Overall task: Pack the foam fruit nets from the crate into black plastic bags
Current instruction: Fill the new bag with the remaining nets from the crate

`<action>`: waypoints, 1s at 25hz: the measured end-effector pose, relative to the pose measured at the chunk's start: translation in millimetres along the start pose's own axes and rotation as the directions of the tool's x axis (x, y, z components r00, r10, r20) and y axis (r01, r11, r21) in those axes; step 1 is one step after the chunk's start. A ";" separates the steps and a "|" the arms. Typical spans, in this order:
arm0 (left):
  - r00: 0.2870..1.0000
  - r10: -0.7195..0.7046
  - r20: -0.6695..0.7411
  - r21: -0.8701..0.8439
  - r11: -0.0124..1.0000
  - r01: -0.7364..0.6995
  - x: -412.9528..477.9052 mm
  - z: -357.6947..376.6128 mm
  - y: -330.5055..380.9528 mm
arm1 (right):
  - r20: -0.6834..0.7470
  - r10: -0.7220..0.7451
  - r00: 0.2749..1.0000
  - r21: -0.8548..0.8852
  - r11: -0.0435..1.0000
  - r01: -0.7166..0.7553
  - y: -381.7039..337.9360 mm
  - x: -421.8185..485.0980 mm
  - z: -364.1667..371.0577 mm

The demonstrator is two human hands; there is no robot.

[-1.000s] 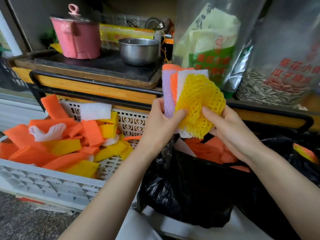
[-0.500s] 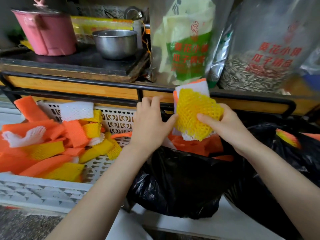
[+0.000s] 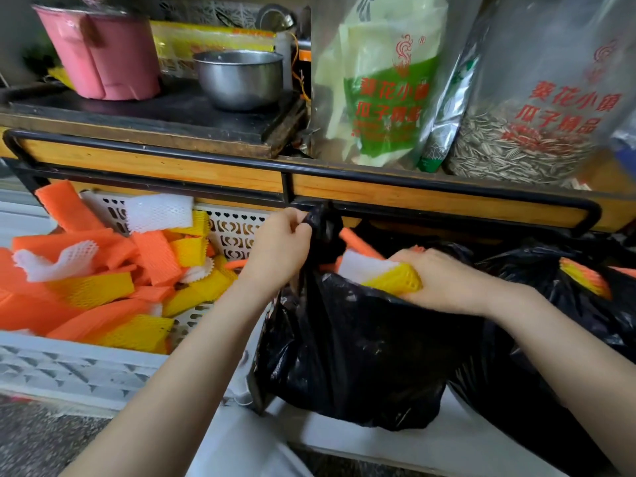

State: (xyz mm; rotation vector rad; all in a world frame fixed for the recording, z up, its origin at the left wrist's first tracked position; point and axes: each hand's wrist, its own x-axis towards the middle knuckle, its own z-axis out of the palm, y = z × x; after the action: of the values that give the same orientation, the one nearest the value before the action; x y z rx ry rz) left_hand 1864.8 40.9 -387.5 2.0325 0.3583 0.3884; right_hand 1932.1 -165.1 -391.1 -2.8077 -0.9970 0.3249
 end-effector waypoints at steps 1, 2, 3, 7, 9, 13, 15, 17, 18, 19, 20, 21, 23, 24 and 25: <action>0.997 -0.063 0.037 -0.130 0.989 0.067 -3.0 -4.3 4.0 | 0.123 -0.082 0.989 0.042 0.996 0.077 -4.6 2.8 1.6; 0.993 -0.101 0.062 -0.215 0.970 0.112 -5.3 -7.8 6.3 | 0.210 -0.127 0.969 0.100 0.989 0.108 -9.2 6.5 2.1; 0.991 -0.111 0.070 -0.244 0.962 0.125 -8.3 -10.9 7.2 | 0.239 -0.134 0.962 0.144 0.984 0.101 -13.1 11.4 1.0; 0.999 -0.043 0.034 -0.237 0.970 0.050 -19.3 -17.5 -0.2 | -0.098 -0.095 0.991 0.188 0.976 0.112 -24.0 34.1 -3.7; 1.000 -0.015 -0.002 -0.238 0.971 0.014 -23.2 -19.9 -4.4 | -0.361 -0.079 0.929 0.151 0.978 0.142 -29.1 39.8 -1.2; 0.998 -0.025 -0.066 -0.258 0.966 0.007 -23.2 -22.8 -6.1 | -0.335 -0.178 0.925 -0.200 0.973 0.115 -29.2 42.2 10.0; 0.998 -0.007 -0.062 -0.264 0.964 -0.009 -24.3 -22.3 -6.2 | -0.309 -0.151 0.939 -0.290 0.955 0.058 -24.3 43.9 12.5; 0.998 0.005 -0.055 -0.263 0.965 -0.019 -25.2 -20.0 -6.7 | -0.346 -0.069 0.936 -0.052 0.997 0.054 -23.2 44.2 9.5; 0.999 0.007 -0.051 -0.269 0.963 -0.020 -25.6 -19.0 -6.5 | -0.340 -0.052 0.939 0.068 0.994 0.080 -20.7 45.6 9.1; 0.999 0.008 -0.046 -0.280 0.960 -0.021 -25.2 -17.8 -6.4 | -0.295 -0.061 0.953 0.115 0.988 0.099 -16.9 48.0 9.0; 0.999 0.009 -0.044 -0.288 0.957 -0.021 -24.5 -16.6 -6.4 | -0.209 -0.077 0.975 0.102 0.990 0.100 -13.0 50.9 9.7; 0.999 0.013 -0.046 -0.287 0.958 -0.026 -23.7 -15.1 -6.4 | -0.098 -0.086 0.991 0.060 0.994 0.092 -9.3 53.5 12.6; 0.999 0.023 -0.042 -0.280 0.959 -0.033 -22.9 -11.6 -5.8 | 0.111 -0.051 0.992 0.002 0.999 0.051 -2.4 55.9 19.6; 0.999 0.028 -0.033 -0.280 0.959 -0.036 -22.9 -9.7 -5.3 | 0.191 -0.013 0.982 0.001 1.000 0.014 1.1 56.7 21.1; 0.999 0.035 -0.028 -0.277 0.960 -0.041 -22.3 -8.2 -5.6 | 0.258 0.019 0.966 -0.007 1.000 -0.018 3.5 56.9 21.9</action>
State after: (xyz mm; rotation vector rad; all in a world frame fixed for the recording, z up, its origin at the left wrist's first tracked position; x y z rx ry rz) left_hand 1840.7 40.9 -391.4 1.7633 0.2627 0.4598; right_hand 1971.8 -130.2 -421.8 -2.8314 -1.0196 0.7074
